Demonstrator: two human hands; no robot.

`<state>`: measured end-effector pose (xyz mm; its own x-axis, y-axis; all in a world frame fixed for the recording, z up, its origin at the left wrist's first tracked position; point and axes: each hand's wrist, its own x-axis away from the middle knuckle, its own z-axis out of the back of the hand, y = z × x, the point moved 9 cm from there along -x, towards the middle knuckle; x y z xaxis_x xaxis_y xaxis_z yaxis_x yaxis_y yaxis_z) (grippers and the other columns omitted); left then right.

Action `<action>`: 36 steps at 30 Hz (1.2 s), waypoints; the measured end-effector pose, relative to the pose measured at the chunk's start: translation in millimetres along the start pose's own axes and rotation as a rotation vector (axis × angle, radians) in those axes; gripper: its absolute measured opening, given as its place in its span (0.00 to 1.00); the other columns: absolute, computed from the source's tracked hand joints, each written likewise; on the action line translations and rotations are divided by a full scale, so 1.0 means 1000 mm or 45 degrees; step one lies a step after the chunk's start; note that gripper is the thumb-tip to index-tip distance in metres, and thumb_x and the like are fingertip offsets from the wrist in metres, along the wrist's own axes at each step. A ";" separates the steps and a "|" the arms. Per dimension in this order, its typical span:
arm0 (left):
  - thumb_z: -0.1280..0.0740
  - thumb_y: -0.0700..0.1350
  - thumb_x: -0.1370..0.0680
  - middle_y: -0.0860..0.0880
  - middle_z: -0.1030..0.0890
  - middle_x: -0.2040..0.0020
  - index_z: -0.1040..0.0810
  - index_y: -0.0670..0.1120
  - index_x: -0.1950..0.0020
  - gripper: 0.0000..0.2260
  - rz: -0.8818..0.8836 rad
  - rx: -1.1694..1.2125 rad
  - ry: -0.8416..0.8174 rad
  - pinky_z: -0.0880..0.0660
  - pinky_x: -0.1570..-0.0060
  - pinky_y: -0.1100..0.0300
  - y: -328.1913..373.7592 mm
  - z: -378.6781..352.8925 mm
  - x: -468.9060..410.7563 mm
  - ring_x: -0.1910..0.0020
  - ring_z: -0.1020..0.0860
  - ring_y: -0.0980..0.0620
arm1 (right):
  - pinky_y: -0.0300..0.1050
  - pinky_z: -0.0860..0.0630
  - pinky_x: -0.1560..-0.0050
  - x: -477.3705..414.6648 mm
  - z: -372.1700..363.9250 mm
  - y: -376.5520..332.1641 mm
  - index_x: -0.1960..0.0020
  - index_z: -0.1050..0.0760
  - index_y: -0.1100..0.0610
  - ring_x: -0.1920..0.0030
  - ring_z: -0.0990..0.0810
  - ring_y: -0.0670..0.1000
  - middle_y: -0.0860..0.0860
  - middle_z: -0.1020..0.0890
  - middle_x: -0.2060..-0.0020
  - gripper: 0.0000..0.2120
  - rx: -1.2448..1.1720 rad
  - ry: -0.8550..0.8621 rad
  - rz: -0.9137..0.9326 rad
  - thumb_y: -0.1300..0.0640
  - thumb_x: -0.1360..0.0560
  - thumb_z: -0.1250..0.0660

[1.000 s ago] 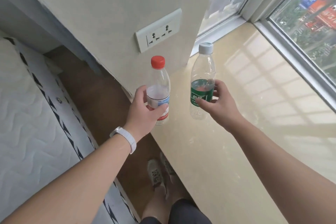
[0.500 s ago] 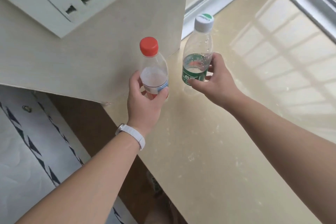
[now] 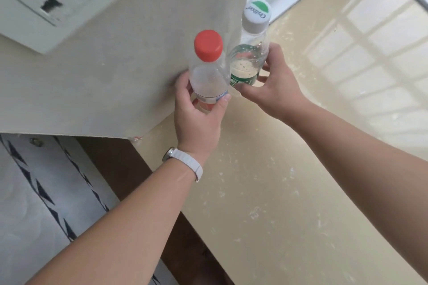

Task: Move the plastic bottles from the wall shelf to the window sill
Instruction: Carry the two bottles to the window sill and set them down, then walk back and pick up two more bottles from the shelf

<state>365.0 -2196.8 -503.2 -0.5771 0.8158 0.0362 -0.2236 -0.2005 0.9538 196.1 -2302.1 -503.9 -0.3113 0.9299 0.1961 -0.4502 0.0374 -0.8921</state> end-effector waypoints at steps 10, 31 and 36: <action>0.21 0.46 0.31 0.44 0.25 0.35 0.33 0.54 0.35 0.31 -0.002 0.006 0.099 0.24 0.39 0.44 -0.008 -0.001 0.002 0.37 0.23 0.48 | 0.45 0.24 0.40 -0.002 -0.010 -0.002 0.33 0.38 0.45 0.39 0.26 0.38 0.37 0.23 0.42 0.32 0.043 -0.037 -0.015 0.52 0.30 0.25; 0.32 0.51 0.25 0.45 0.23 0.37 0.24 0.42 0.33 0.23 -0.039 -0.650 -0.308 0.34 0.34 0.59 0.062 0.050 0.066 0.34 0.27 0.46 | 0.48 0.29 0.38 0.079 0.057 -0.043 0.24 0.37 0.51 0.29 0.33 0.51 0.45 0.34 0.26 0.27 0.813 -0.234 0.047 0.46 0.21 0.37; 0.39 0.57 0.24 0.45 0.25 0.30 0.26 0.47 0.28 0.26 -0.293 -1.077 -0.614 0.33 0.32 0.47 0.111 0.042 0.080 0.31 0.29 0.42 | 0.50 0.29 0.39 0.120 0.079 -0.093 0.26 0.33 0.53 0.31 0.30 0.56 0.51 0.29 0.29 0.26 0.956 -0.194 0.194 0.46 0.21 0.36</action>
<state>327.0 -2131.1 -382.1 -0.1112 0.9786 0.1734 -0.8835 -0.1772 0.4337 134.4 -2223.1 -365.1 -0.5018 0.8425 0.1958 -0.8224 -0.3946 -0.4099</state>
